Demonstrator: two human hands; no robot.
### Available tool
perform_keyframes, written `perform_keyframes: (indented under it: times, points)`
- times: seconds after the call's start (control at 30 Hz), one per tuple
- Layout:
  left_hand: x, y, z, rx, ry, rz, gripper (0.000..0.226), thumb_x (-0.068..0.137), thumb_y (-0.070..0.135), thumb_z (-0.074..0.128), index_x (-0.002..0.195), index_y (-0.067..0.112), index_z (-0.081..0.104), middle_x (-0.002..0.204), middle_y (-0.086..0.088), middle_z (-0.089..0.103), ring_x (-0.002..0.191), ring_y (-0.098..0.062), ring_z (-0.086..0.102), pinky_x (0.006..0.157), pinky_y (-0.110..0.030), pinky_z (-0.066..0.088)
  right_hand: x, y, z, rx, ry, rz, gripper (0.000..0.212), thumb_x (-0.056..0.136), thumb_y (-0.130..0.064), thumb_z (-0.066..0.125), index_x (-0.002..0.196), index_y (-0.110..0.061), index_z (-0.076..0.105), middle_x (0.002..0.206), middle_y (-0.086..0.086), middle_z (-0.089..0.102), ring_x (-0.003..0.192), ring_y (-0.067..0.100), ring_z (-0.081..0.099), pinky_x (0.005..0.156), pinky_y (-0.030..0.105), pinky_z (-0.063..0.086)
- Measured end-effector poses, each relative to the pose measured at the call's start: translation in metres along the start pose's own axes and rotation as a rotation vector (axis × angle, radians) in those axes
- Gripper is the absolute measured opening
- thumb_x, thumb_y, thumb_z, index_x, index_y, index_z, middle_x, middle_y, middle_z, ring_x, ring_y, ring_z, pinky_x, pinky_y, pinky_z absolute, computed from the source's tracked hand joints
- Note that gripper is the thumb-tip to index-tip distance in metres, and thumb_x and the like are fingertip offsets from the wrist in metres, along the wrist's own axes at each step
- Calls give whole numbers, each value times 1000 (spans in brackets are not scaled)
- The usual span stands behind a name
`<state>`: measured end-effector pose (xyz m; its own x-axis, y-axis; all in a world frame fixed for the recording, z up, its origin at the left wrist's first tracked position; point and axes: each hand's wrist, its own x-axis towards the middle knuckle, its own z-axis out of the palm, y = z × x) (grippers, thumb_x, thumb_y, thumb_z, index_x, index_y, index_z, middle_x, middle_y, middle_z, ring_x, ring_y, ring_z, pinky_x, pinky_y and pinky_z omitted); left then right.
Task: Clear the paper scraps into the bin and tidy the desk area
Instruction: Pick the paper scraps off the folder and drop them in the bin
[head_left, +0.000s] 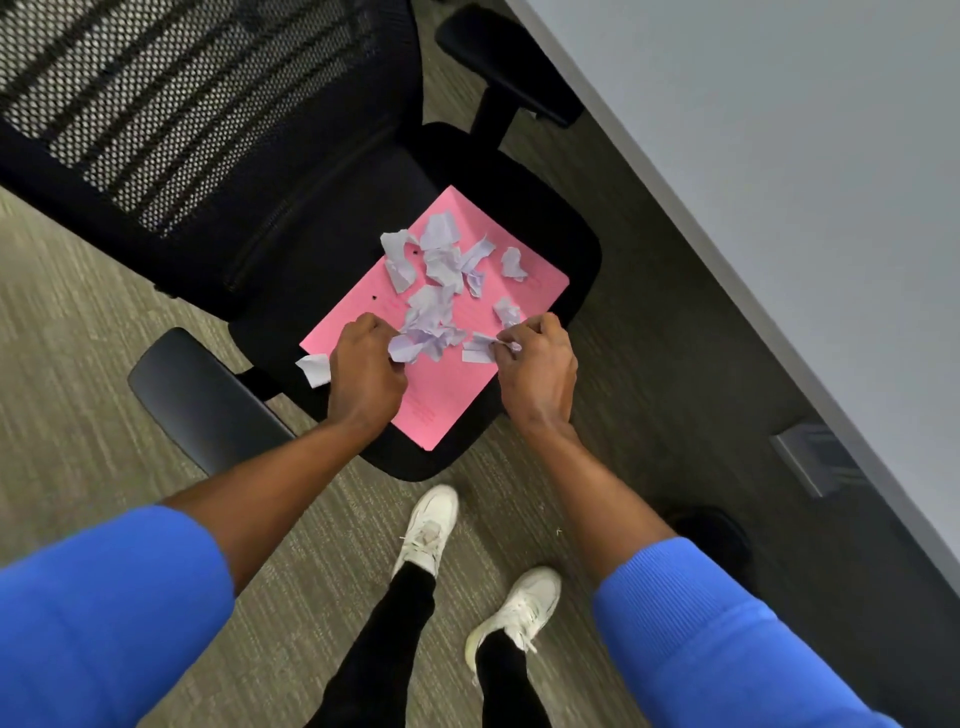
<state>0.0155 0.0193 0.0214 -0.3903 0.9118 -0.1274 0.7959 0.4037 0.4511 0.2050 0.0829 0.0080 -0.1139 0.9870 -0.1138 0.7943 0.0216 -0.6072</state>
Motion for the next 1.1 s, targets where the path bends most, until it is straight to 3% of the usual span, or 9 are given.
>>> perform_keyframes:
  times: [0.13,0.33,0.5,0.6,0.7,0.9,1.0,1.1]
  points:
    - [-21,18,16,-33,-28,37,19,84,-9,72,102,-3,72,108,-18,68,102,-36,63,84,-42,47,-23,29,-16,99,64,99,17,95,-24,75,108,-15,81,111,-5,61,104,15,58,87,29,49]
    - [-55,60,65,-41,-131,147,19,80,-5,76,97,1,71,102,-15,66,96,-36,61,74,-38,40,-70,98,-52,72,142,224,18,91,-23,80,108,-15,83,105,-2,64,96,21,63,83,34,52]
    - [-87,108,112,-48,-236,270,21,77,-1,80,95,6,72,101,-11,65,92,-33,63,75,-44,48,-115,168,-80,46,210,372,18,91,-25,80,107,-16,83,105,5,66,95,26,66,84,31,49]
    - [-108,137,142,-82,-293,348,22,73,-8,76,90,5,71,98,-9,65,92,-32,63,74,-41,47,-138,211,-93,4,237,494,23,91,-31,79,109,-17,82,104,16,75,99,34,69,88,36,52]
    - [-131,163,174,-81,-347,411,23,74,-9,75,93,5,73,99,-9,66,95,-31,64,79,-42,53,-159,252,-103,-12,294,630,26,92,-35,78,111,-17,82,100,14,81,95,34,74,87,33,55]
    - [-174,201,247,-7,-457,517,29,74,-8,75,99,6,76,106,-14,70,101,-35,65,86,-41,51,-202,330,-111,107,398,694,20,92,-24,78,111,-17,77,114,8,77,106,30,73,102,41,56]
    - [-191,208,285,63,-564,479,23,84,1,75,107,3,75,111,-18,72,109,-35,67,95,-39,53,-217,372,-103,45,318,724,28,95,-27,74,119,-12,76,128,11,72,116,32,68,109,38,50]
    - [-202,222,320,66,-594,591,21,71,-7,79,90,1,76,94,-19,75,91,-37,75,84,-35,54,-223,410,-91,21,286,736,36,92,-21,76,126,-9,74,134,14,69,124,32,65,111,40,46]
